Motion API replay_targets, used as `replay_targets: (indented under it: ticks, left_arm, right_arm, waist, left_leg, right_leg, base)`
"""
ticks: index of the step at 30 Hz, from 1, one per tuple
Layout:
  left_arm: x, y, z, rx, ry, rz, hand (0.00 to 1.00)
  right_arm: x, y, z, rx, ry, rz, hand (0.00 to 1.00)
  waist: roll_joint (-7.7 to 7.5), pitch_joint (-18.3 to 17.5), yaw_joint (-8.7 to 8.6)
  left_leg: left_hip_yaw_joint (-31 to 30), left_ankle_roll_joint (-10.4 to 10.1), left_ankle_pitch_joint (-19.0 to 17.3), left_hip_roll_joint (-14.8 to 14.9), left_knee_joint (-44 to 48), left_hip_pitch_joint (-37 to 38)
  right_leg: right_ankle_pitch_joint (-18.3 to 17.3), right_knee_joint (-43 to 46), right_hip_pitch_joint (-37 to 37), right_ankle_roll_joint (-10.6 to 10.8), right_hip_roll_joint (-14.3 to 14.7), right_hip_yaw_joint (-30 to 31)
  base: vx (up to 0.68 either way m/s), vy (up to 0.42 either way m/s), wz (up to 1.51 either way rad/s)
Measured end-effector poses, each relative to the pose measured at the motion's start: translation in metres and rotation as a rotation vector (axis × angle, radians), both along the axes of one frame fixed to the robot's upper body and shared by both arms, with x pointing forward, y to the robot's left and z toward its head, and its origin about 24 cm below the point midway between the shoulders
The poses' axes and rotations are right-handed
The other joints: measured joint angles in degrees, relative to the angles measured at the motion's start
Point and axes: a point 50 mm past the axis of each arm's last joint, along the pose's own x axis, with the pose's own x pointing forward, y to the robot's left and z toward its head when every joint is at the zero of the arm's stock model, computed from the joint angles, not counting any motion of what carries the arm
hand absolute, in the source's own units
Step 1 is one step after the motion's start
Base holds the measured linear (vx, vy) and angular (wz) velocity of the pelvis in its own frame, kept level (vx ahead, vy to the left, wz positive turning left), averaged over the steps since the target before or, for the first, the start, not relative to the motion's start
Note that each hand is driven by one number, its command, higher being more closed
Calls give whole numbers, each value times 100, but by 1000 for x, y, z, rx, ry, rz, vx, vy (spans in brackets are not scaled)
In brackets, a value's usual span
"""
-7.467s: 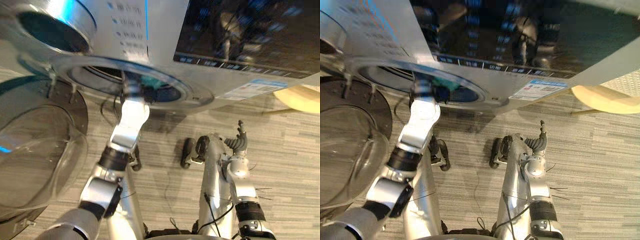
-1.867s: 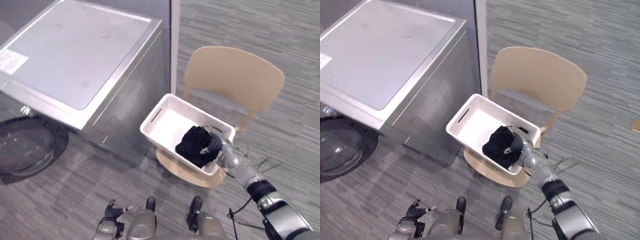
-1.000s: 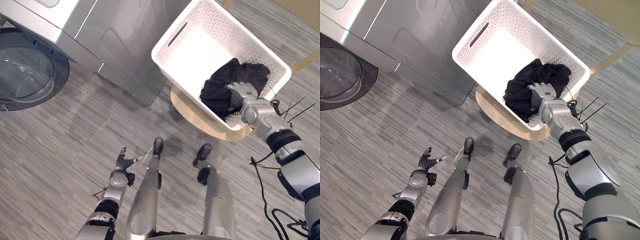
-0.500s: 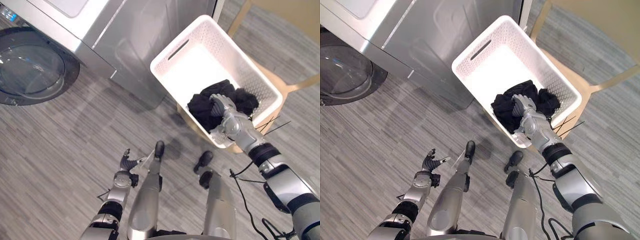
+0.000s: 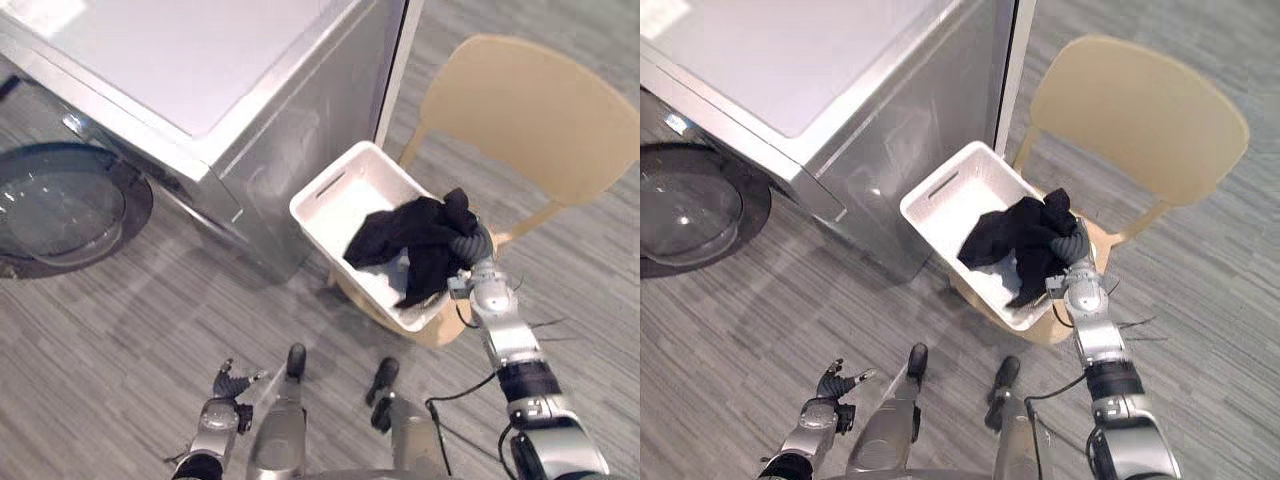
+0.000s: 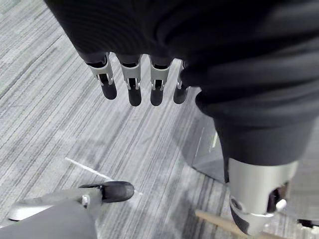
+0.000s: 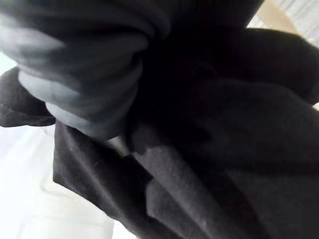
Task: Pick up the laundry basket with both hands and put the clothes into the washing machine.
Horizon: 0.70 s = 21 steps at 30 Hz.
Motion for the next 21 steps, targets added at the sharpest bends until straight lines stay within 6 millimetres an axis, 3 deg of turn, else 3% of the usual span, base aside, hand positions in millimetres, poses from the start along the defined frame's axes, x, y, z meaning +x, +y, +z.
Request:
replay_targets:
  ticks: [4,7,9,10,11,12,13,14,15,16,18,19,20,21]
  left_arm:
    - [-24,7,-7,-5,58,57,0]
    - [-41,7,-12,-9,99,73,0]
    - [-41,8,-10,-4,85,73,0]
    - [-34,9,-5,-3,46,73,0]
    - [-26,7,-1,-6,6,70,0]
    - [-11,6,9,-6,-71,64,0]
    - [0,5,18,-9,-144,66,0]
    - [4,5,23,-11,-174,70,0]
    - [11,3,32,-4,-233,62,0]
    - [16,2,38,2,-266,60,0]
    - [28,-7,51,-22,-361,76,0]
    - [32,-18,57,-53,-406,88,0]
    - [32,-28,64,-80,-449,75,0]
    - [34,-33,70,-93,-476,60,0]
  right_arm:
    - [-8,14,12,141,-100,24,100]
    - [-10,28,32,194,-206,85,100]
    - [-11,37,38,200,-243,122,100]
    - [-12,38,39,205,-252,127,100]
    - [-13,38,43,207,-269,134,100]
    - [-17,39,51,212,-308,137,100]
    - [-21,43,57,222,-343,149,100]
    - [-22,47,61,225,-361,163,100]
    - [-23,55,70,218,-401,201,100]
    - [-24,61,75,212,-428,228,100]
    - [-22,77,89,203,-478,299,100]
    - [-22,85,96,194,-501,341,100]
    - [-24,89,98,176,-511,367,100]
    - [-25,90,98,168,-508,378,100]
  waist:
    - [-36,-181,-18]
    - [-35,-233,20]
    - [-32,-236,-10]
    - [-27,-239,-24]
    - [42,-235,-10]
    - [62,-222,-56]
    - [27,-229,-28]
    - [15,-237,-27]
    - [-111,-302,40]
    - [-120,-307,137]
    - [-80,-295,363]
    - [170,-312,482]
    - [335,-347,452]
    - [392,-362,415]
  left_leg:
    - [223,20,-171,1,10,327]
    - [618,70,-300,10,143,527]
    - [675,82,-516,3,560,434]
    - [643,189,-659,16,912,273]
    - [569,227,-721,128,1048,180]
    - [362,225,-722,120,1226,51]
    - [98,209,-711,29,1381,14]
    - [10,190,-699,-18,1455,-47]
    - [-139,162,-682,-118,1613,-206]
    - [-204,113,-652,-173,1686,-312]
    - [-308,-56,-512,-172,1704,-532]
    - [-443,-126,-354,-30,1603,-714]
    - [-599,105,-213,112,1302,-843]
    - [-584,200,-276,211,1013,-887]
  right_leg:
    - [221,-378,341,22,60,262]
    - [324,-377,376,-15,85,676]
    - [298,-190,351,-1,51,759]
    - [200,-23,353,116,44,756]
    - [62,268,278,254,62,835]
    - [-711,1716,-62,106,-49,1196]
    - [-1271,2809,-86,245,-81,1528]
    - [-1473,3155,-47,353,-92,1729]
    - [-1824,3475,80,457,-61,2050]
    - [-2057,3439,159,425,-47,2221]
    - [-2494,2896,296,109,84,2271]
    - [-2566,2593,317,-68,275,2040]
    - [-2491,2519,155,-202,466,1810]
    - [-2440,2503,67,-299,513,1617]
  base:
    - [-2,49,-35]
    - [-16,36,-62]
    - [-55,45,-31]
    - [-119,-12,13]
    - [-146,-49,51]
    - [-79,-124,96]
    - [-26,-130,113]
    - [-34,-211,111]
    - [-118,-265,81]
    - [-204,-324,78]
    - [-231,-256,39]
    - [-311,-232,47]
    - [-352,-240,72]
    - [-329,-218,92]
